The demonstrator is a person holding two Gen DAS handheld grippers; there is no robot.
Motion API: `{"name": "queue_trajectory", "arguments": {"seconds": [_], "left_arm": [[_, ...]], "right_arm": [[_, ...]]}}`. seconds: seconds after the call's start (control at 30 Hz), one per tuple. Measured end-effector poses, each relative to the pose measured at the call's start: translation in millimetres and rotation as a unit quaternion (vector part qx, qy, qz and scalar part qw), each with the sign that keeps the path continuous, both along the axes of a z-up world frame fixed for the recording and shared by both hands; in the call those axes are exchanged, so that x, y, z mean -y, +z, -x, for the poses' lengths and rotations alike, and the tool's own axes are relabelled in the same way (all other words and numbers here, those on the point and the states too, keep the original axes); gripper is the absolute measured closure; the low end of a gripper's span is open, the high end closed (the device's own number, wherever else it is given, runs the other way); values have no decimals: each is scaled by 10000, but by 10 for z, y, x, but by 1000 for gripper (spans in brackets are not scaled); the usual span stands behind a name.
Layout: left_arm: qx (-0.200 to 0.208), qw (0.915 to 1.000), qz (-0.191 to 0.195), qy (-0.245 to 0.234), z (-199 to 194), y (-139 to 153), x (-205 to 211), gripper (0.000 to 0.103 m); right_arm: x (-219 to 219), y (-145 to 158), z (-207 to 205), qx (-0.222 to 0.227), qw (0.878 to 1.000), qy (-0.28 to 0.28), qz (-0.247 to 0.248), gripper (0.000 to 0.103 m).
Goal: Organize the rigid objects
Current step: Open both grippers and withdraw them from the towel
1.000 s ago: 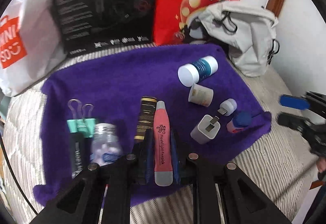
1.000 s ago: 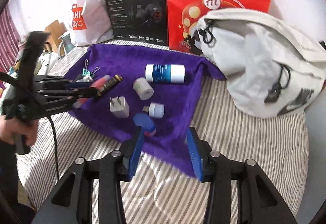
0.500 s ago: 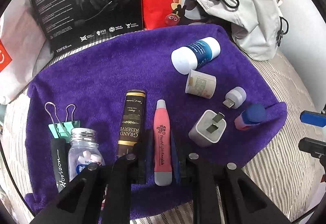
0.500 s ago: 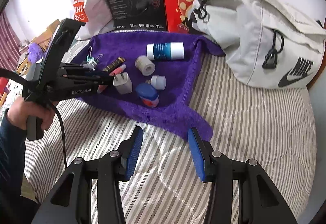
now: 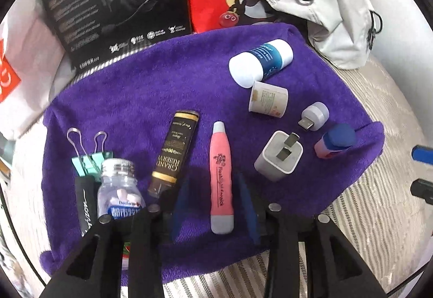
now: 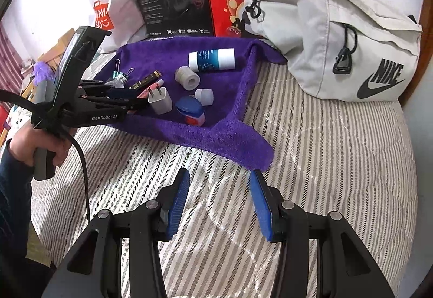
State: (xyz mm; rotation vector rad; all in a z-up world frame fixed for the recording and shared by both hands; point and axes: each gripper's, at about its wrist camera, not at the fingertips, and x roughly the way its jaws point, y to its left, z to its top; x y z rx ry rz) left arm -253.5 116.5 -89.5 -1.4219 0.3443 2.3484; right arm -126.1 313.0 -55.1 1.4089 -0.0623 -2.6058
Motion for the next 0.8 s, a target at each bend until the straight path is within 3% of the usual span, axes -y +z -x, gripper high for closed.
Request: {"name": "queue_trajectory", "arguments": {"seconds": [0.13, 0.23, 0.37, 0.43, 0.57, 0.6, 0.67, 0.73, 0.8], "left_arm": [[-17, 9998, -173, 15, -65, 57, 35, 67], [-124, 9996, -246, 2, -168, 161, 28, 64], [-371, 9987, -359, 11, -409, 353, 103, 35], [-486, 9979, -427, 85, -558, 446, 205, 31], [-457, 9968, -583, 283, -790, 534, 430, 10], [-432, 9967, -613, 306, -856, 544, 481, 4], [-471, 9957, -658, 444, -967, 567, 592, 0], [-505, 9948, -661, 585, -1083, 589, 708, 0], [-581, 9932, -656, 769, -1178, 610, 822, 0]], "right_arm": [[22, 91, -98, -80, 9999, -99, -25, 55], [79, 170, -189, -160, 9994, -277, -133, 46], [177, 225, -270, -184, 9988, -418, -168, 46], [229, 239, -298, -174, 9986, -487, -125, 46], [337, 278, -363, -191, 9975, -677, -110, 43], [358, 293, -383, -185, 9971, -730, -125, 41], [394, 316, -414, -185, 9959, -883, -75, 14], [431, 355, -470, -295, 9945, -1004, -92, 6], [483, 378, -508, -322, 9935, -1075, -191, 6]]}}
